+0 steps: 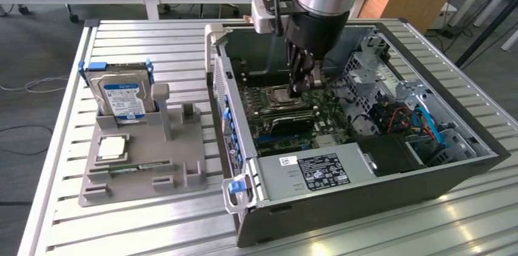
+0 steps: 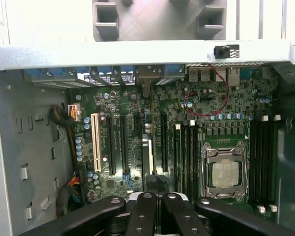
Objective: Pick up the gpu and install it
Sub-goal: 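Press down on the gpu until it lock into place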
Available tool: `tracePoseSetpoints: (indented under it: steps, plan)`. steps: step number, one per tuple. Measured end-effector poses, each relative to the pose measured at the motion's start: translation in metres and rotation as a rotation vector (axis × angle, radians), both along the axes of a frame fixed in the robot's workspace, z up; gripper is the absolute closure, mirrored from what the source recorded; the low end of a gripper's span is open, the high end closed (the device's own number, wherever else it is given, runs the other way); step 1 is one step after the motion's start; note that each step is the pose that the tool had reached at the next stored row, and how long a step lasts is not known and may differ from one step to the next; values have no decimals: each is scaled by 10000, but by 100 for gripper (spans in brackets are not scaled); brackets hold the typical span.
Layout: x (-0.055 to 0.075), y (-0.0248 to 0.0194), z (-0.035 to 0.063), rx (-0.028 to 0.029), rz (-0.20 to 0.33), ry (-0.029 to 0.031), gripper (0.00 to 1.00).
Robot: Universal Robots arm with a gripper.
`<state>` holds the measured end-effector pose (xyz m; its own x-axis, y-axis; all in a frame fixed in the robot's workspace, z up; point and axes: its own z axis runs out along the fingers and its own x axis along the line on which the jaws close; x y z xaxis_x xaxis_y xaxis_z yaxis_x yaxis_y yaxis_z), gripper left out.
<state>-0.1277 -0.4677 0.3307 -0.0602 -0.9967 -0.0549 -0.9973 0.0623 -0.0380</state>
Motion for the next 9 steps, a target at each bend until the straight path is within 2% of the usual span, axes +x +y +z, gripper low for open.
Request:
tracePoseSetpoints:
  steps: [9]
  plan:
    - [0,0,-116,5,0,1,89]
